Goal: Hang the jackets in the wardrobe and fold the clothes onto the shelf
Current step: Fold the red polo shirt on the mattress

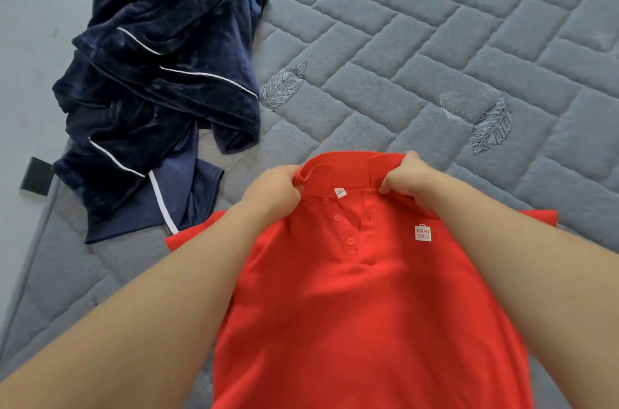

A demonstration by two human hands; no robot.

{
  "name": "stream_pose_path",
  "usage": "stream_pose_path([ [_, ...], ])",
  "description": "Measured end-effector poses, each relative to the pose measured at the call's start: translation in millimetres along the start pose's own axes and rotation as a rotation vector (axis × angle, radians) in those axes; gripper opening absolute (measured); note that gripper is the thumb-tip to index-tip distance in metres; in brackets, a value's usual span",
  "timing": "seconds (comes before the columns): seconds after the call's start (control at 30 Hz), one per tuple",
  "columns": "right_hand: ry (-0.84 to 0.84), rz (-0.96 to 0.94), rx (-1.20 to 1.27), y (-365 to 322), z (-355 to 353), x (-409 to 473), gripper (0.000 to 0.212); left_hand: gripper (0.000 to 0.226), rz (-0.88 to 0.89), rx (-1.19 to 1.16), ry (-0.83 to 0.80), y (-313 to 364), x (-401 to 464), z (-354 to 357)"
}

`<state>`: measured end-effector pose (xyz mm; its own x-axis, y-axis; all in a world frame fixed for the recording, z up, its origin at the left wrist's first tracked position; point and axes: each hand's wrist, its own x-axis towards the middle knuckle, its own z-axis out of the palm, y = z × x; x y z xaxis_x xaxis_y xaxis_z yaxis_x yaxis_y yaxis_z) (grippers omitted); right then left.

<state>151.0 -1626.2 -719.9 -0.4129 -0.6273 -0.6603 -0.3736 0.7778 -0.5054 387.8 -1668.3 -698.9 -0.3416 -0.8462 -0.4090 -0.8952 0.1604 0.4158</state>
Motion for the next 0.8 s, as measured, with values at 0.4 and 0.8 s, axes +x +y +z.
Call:
stream_pose_path([
  [0.4, 0.28, -0.609, -1.023, 70, 9, -58, 0.038, 0.089, 0.132, 0.335, -0.155, -19, -37, 34],
  [0.8, -0.031, -0.859, -0.755, -30, 124, -76, 0.058, 0.068, -1.011, -0.513, 0.381, -114, -114, 36],
])
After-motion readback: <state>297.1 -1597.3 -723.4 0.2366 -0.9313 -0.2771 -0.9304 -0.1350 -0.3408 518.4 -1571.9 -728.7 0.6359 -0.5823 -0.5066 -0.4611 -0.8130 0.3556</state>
